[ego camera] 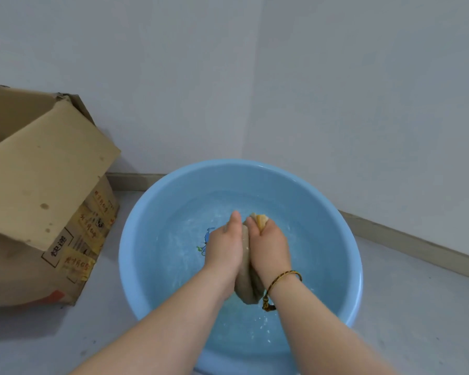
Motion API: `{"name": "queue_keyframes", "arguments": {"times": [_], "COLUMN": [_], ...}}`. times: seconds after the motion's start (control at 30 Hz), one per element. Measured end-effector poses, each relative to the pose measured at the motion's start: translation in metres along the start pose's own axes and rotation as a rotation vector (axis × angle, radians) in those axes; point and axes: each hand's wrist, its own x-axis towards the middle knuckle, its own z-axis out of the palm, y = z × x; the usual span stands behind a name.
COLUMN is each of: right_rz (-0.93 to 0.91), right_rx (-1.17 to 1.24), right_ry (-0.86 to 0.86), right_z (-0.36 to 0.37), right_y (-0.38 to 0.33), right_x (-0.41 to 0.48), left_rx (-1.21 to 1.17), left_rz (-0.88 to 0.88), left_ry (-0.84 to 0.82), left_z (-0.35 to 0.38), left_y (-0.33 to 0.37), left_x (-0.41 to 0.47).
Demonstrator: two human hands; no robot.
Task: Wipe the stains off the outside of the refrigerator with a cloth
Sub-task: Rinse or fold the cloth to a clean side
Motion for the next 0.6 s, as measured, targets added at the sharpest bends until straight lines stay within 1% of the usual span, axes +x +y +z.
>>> {"name": "queue_keyframes", "arguments": {"times": [0.03, 0.1, 0.17, 0.2, 0.27, 0.3, 0.37, 0.43, 0.5, 0.57, 0.6], "right_rz": [0.018, -0.029, -0.089, -0.097, -0.028, 0.021, 0.042, -0.093, -0.358, -0.523, -0.59], "right_rx": [0.013, 0.038, 0.04, 0.028, -0.007, -0.013, 0.0, -0.003, -0.042, -0.175, -0.239], "right_ry": [0.008, 0.032, 0.011, -0.002, -0.008, 0.01, 0.066, 0.066, -0.002, -0.069, -0.025], "right_z": [-0.001, 0.001, 0.007, 0.007, 0.001, -0.004, -0.01, -0.007, 0.001, 0.002, 0.002], "right_y": [0.002, 0.003, 0.002, 0.005, 0.01, 0.012, 0.017, 0.013, 0.012, 0.014, 0.016], "right_x": [0.001, -0.011, -0.027, -0.028, -0.017, -0.009, -0.003, -0.011, -0.025, -0.038, -0.041], "left_rx": [0.034, 0.05, -0.04, -0.08, -0.049, -0.033, -0.021, -0.03, -0.099, -0.187, -0.205], "left_rz": [0.033, 0.065, -0.016, -0.077, -0.192, -0.216, -0.163, -0.04, 0.047, 0.089, 0.114], "left_ry": [0.001, 0.05, 0.036, -0.011, -0.143, -0.211, -0.324, -0.314, -0.224, -0.128, -0.09], "left_z": [0.001, -0.001, -0.008, -0.011, -0.013, -0.013, -0.011, -0.009, -0.004, -0.004, -0.005], "left_y": [-0.001, -0.001, -0.001, -0.003, -0.006, -0.006, -0.002, 0.003, 0.003, 0.002, 0.004], "left_x": [-0.002, 0.004, 0.009, 0.01, 0.004, 0.001, -0.004, -0.008, -0.01, -0.009, -0.009]}}
